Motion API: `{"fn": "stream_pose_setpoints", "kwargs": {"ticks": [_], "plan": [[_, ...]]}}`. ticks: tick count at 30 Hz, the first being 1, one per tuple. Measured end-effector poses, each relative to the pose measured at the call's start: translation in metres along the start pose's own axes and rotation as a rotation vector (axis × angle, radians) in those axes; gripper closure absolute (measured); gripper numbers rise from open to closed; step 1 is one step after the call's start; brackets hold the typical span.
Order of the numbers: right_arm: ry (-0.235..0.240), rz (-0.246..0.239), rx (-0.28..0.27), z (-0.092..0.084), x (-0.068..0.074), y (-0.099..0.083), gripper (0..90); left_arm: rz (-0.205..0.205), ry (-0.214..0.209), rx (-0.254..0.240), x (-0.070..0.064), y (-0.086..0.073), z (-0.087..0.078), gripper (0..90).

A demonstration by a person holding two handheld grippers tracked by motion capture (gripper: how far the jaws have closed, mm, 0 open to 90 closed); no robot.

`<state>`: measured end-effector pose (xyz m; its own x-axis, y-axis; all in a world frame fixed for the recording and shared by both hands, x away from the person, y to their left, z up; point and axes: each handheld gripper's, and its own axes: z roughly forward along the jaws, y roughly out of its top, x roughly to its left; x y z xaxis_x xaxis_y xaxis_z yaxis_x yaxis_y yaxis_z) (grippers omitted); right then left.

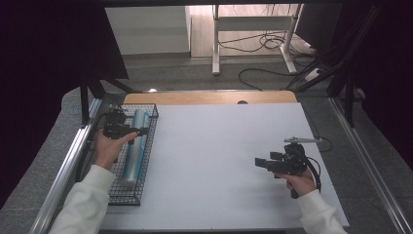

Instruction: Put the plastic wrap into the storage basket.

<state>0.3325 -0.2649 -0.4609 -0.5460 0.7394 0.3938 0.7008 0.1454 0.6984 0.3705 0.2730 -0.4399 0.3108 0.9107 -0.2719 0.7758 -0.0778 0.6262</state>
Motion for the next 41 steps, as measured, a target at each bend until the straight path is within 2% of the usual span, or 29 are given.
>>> {"fn": "stream_pose_setpoints", "kwargs": {"ticks": [3,4,5,6,9,14,17,20,21,24,26,31,35,41], "plan": [[-0.004,-0.052,-0.010,-0.001,0.001,-0.001,13.0,0.055,-0.065,-0.045,-0.016,-0.010,-0.016,15.6],[-0.004,-0.052,-0.010,-0.001,0.001,-0.001,13.0,0.067,-0.076,-0.052,-0.020,-0.013,-0.020,15.6],[-0.004,-0.071,-0.015,-0.002,0.002,-0.002,13.0,0.103,-0.091,-0.080,-0.030,-0.022,-0.028,15.9],[-0.004,-0.071,-0.015,-0.002,0.002,-0.002,13.0,0.103,-0.091,-0.080,-0.030,-0.022,-0.028,16.0],[-0.014,-0.106,-0.018,-0.004,0.004,-0.006,13.0,0.152,-0.136,-0.095,-0.046,-0.036,-0.039,16.1],[-0.020,-0.137,-0.022,-0.007,0.006,-0.009,13.0,0.198,-0.160,-0.105,-0.070,-0.059,-0.046,16.1],[-0.021,-0.154,-0.032,-0.007,0.006,-0.011,13.0,0.233,-0.177,-0.101,-0.090,-0.075,-0.043,16.3],[-0.027,-0.183,-0.039,-0.006,0.006,-0.017,13.0,0.263,-0.198,-0.077,-0.105,-0.089,-0.035,16.5],[-0.038,-0.193,-0.038,-0.006,0.006,-0.018,13.0,0.268,-0.200,-0.071,-0.109,-0.093,-0.032,16.5],[-0.054,-0.218,-0.047,-0.006,0.006,-0.024,13.0,0.277,-0.245,-0.036,-0.120,-0.105,-0.023,16.3],[-0.051,-0.231,-0.043,-0.005,0.006,-0.027,13.0,0.299,-0.237,-0.009,-0.126,-0.110,-0.016,16.3],[-0.058,-0.257,-0.032,-0.001,0.007,-0.031,13.0,0.309,-0.242,0.012,-0.133,-0.114,-0.005,16.5],[-0.069,-0.270,-0.027,-0.001,0.008,-0.033,13.0,0.289,-0.267,0.012,-0.131,-0.112,-0.004,16.6],[-0.065,-0.261,-0.038,-0.003,0.008,-0.032,13.0,0.300,-0.234,0.016,-0.130,-0.113,-0.001,16.2]]}}
